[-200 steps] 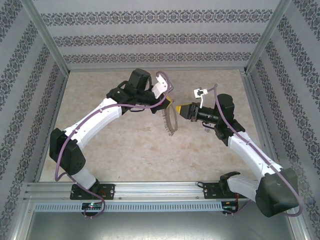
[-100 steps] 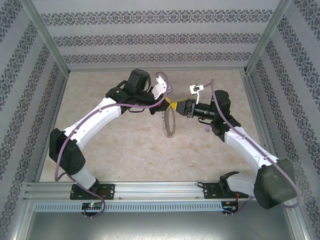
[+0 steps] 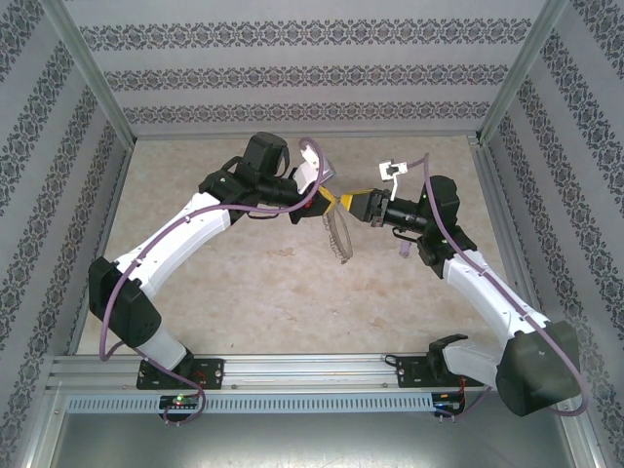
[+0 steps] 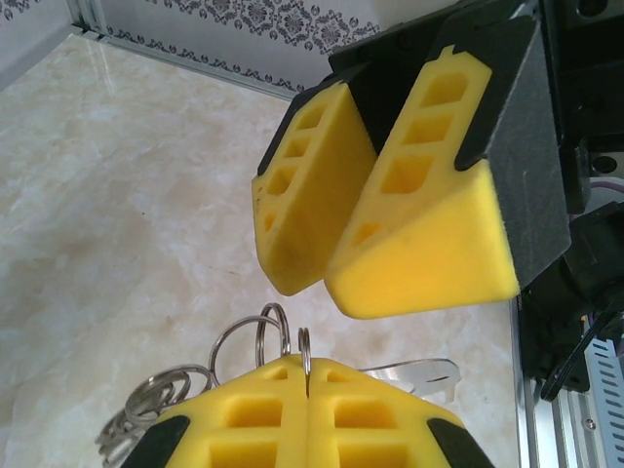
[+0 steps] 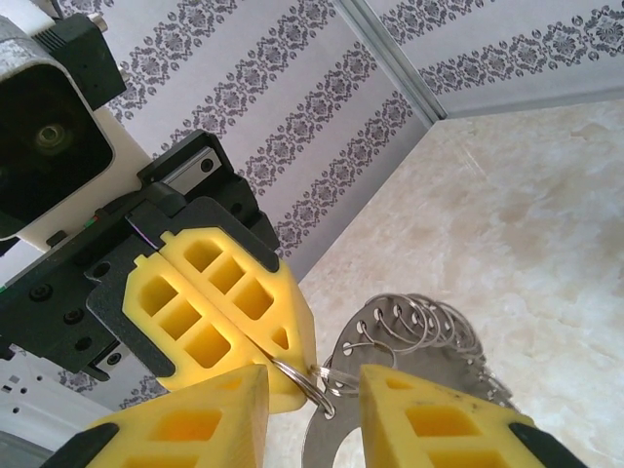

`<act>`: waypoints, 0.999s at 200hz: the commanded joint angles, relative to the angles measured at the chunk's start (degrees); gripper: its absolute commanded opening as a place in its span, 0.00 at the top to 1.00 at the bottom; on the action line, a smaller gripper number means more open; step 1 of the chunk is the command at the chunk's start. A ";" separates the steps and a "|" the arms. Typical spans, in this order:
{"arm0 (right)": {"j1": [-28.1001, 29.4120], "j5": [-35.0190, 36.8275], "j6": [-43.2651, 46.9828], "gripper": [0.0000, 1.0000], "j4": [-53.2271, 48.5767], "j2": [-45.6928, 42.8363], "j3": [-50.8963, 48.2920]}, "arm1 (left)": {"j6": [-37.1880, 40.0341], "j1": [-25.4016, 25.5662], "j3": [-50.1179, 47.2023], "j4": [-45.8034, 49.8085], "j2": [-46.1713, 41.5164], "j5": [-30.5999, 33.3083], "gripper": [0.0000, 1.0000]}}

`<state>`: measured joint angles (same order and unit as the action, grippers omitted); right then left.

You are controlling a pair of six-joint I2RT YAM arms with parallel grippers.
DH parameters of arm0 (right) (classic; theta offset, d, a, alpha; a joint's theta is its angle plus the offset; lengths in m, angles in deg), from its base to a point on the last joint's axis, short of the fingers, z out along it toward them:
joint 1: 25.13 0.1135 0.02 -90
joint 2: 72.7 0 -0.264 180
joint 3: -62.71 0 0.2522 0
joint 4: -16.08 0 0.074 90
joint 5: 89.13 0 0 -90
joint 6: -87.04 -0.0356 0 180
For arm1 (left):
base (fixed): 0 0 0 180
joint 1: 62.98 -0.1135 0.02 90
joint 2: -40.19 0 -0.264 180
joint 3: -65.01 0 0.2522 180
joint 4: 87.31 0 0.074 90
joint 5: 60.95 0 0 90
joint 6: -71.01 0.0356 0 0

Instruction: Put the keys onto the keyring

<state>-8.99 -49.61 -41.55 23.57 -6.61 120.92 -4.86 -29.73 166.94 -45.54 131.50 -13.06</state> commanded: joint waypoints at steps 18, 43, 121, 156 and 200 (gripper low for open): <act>0.96 -1.61 -0.61 0.68 2.65 0.09 0.20 | -0.65 -0.30 1.25 -0.94 -1.50 -2.97 1.00; 1.52 -2.15 -0.61 0.68 2.63 0.23 0.16 | -0.94 -0.29 1.32 -1.27 -1.57 -3.38 1.00; 2.41 -3.97 -0.39 0.69 3.24 0.81 -0.23 | -1.89 -0.29 1.22 -2.59 -1.27 -4.80 1.00; 2.38 -5.02 -0.17 0.75 3.48 0.41 -0.81 | -2.72 -0.30 1.27 -3.49 -1.36 -6.59 1.00; 2.32 -8.32 -0.26 0.81 4.40 -0.25 -1.38 | -3.58 -0.30 1.93 -4.10 -1.47 -9.44 1.00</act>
<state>-7.37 -52.54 -41.88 25.80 -6.18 120.66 -7.28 -29.92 166.94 -45.63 131.50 -17.63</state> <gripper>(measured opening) 0.201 0.053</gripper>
